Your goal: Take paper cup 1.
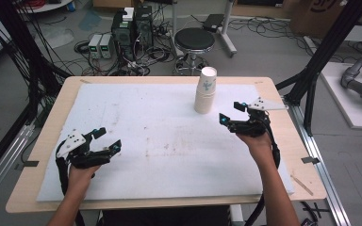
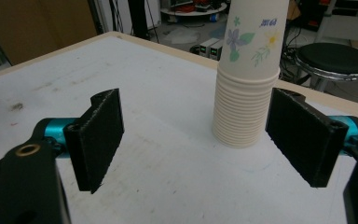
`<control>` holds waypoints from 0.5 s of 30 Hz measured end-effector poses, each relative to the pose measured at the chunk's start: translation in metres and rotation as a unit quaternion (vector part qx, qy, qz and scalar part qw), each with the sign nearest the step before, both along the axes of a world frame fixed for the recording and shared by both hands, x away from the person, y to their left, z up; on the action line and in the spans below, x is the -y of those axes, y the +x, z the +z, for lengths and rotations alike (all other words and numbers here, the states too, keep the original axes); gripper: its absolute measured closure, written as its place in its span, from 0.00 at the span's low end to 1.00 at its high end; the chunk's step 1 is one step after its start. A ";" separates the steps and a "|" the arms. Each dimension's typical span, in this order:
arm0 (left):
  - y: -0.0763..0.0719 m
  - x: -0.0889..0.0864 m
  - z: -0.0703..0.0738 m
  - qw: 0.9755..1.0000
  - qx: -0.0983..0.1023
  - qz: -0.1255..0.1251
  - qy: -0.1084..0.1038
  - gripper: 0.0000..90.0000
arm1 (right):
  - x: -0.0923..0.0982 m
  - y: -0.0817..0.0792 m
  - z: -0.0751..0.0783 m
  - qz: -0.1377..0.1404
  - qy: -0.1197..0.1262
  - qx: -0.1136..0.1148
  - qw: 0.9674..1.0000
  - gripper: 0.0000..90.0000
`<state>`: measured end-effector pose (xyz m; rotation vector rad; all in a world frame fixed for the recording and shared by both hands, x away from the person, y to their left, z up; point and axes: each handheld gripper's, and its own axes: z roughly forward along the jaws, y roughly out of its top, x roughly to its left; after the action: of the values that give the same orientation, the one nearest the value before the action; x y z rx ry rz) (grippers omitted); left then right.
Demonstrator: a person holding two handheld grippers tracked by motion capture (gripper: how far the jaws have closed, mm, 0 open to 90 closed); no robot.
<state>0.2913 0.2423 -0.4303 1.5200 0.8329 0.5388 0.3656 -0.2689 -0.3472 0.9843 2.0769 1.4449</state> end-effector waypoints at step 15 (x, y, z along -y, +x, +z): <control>0.003 0.007 -0.001 1.000 0.000 -0.012 0.008 0.18 | -0.027 0.066 0.029 0.002 -0.022 -0.025 0.999 0.22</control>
<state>0.2941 0.2354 -0.4316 1.5433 0.8107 0.5287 0.4320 -0.2423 -0.3180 1.0102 2.1374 1.3833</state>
